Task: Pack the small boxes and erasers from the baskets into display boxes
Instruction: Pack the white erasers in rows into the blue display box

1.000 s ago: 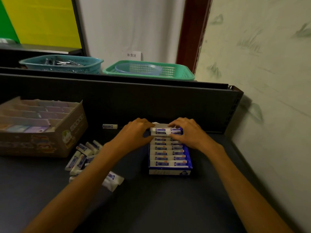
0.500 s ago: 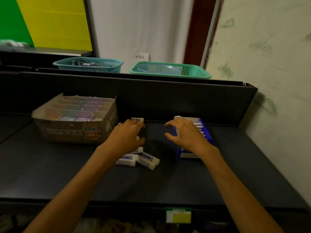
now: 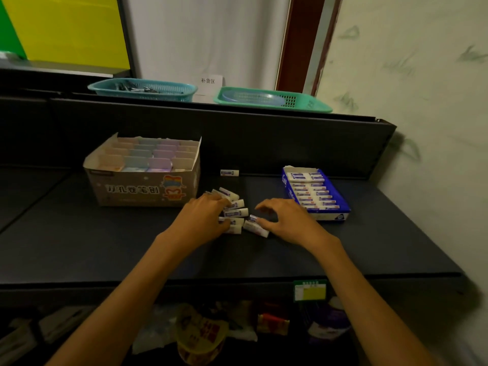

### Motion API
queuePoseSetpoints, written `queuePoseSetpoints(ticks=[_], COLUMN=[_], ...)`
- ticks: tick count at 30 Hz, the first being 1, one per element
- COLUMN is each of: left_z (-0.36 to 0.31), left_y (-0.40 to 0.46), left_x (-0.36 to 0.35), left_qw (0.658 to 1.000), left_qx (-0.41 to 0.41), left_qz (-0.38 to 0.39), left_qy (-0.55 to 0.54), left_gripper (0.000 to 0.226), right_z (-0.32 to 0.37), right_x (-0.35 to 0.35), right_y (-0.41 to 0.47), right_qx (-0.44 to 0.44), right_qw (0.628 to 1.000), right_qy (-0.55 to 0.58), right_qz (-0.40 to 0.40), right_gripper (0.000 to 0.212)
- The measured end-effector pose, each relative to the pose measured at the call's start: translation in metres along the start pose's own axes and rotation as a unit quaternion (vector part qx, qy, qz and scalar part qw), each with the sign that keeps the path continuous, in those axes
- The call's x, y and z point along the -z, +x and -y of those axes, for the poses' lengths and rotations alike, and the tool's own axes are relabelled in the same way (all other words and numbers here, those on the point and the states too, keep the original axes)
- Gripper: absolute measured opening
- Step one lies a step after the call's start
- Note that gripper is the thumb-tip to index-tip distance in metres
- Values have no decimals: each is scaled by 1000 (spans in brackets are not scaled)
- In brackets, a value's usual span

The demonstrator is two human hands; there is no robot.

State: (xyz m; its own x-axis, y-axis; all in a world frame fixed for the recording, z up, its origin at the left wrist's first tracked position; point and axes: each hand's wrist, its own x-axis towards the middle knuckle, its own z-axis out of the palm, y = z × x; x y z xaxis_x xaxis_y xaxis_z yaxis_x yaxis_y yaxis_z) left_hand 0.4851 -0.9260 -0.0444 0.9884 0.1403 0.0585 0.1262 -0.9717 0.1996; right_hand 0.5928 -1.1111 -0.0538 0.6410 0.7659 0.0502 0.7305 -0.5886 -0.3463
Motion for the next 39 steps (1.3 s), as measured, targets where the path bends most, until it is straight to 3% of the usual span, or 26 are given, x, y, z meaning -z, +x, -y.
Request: queuePoseSetpoints(ticks=[7,21,27,33,39], left_z=[-1,-3,-1,1,-2], left_y=[15,47,53,52,48], left_x=[-4,-8,-10,-6,-4], left_qw=[1000,999,997,984,961], left_qx=[-2,-17,-14,-63,-54], left_qz=[4,29,16,-74,-104], left_qy=[-16,-19,-71,-148,-252], left_gripper=[45,33,43,33,25], right_z=[-11,-29,-36,-39,-44], right_x=[-1,-1,7,18,24], right_y=[5,26,28,25,16], right_qx=[-39,-6,10,12,-20], right_qw=[998,999,1000,992,970], right_qy=[18,-20,26,119,215], right_qz=[43,48,13,-50,-114], right_gripper=[38,33,27,27,30])
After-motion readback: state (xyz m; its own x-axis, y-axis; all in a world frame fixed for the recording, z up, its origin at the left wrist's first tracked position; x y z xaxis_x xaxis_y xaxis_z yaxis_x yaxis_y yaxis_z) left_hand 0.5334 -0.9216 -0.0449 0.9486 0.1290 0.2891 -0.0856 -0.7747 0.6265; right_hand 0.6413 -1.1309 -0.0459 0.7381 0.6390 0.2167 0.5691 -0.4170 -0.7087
